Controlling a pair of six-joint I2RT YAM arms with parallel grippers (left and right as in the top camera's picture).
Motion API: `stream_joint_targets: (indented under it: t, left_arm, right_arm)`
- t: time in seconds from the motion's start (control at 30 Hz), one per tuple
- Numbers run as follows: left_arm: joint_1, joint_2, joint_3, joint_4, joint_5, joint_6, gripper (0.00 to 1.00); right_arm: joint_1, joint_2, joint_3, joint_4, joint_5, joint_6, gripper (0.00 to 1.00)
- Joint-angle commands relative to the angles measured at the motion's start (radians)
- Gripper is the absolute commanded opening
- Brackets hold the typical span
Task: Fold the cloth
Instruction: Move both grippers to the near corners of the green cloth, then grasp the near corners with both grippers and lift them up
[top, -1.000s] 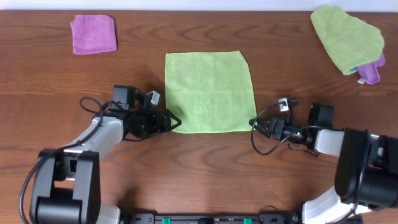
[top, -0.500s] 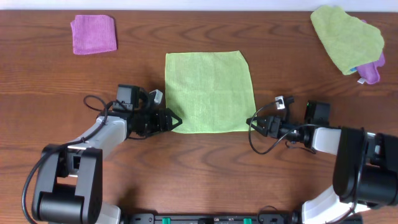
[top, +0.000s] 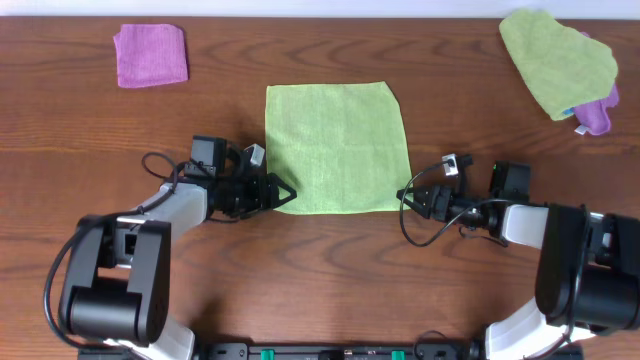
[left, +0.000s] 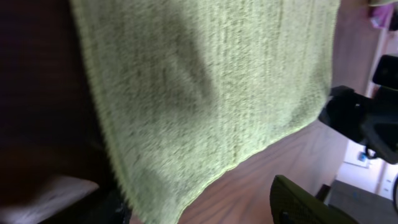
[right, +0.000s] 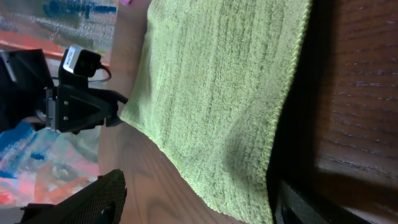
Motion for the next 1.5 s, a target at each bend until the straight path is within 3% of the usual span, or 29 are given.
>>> stream_joint_targets:
  t: [0.0,0.17,0.23,0.27,0.33,0.43,0.5,0.57,0.97,1.23,1.47]
  left_arm:
    - [-0.004,0.063,-0.009,0.008,-0.030,-0.022,0.70]
    - [-0.004,0.064,-0.009,0.010,-0.032,-0.022,0.64]
    - [-0.004,0.064,-0.009,0.010,-0.032,-0.022,0.56]
    - [-0.004,0.064,-0.009,0.010,-0.032,-0.022,0.51]
    - [-0.004,0.064,-0.009,0.010,-0.032,-0.022,0.44]
    - [-0.004,0.064,-0.009,0.010,-0.031,-0.022,0.33]
    - [-0.004,0.064,-0.009,0.010,-0.031,-0.022,0.17]
    - [-0.004,0.064,-0.009,0.010,-0.031,-0.022,0.06]
    - [-0.003,0.062,0.047,0.013,0.082,-0.022,0.06]
    - [-0.003,0.041,0.156,0.009,0.088,-0.022,0.06]
    - [-0.004,0.041,0.249,-0.002,-0.047,-0.032,0.05]
  right_arm:
    - [0.011,0.038,-0.011,-0.014,0.130,0.014,0.75]
    - [0.011,0.038,-0.011,-0.014,0.130,0.017,0.73]
    - [0.011,0.038,-0.011,-0.014,0.133,0.018,0.66]
    - [0.011,0.038,-0.011,-0.015,0.138,0.018,0.60]
    - [0.011,0.038,-0.011,-0.014,0.140,0.025,0.32]
    - [0.011,0.038,-0.011,-0.014,0.142,0.033,0.11]
    - [0.011,0.038,-0.011,-0.014,0.145,0.040,0.01]
    - [0.011,0.038,-0.011,-0.014,0.145,0.045,0.01]
    - [0.011,0.030,0.055,-0.011,-0.012,0.114,0.01]
    - [0.012,-0.093,0.095,-0.011,-0.035,0.146,0.01]
    - [0.094,-0.194,0.146,-0.016,0.123,0.172,0.02]
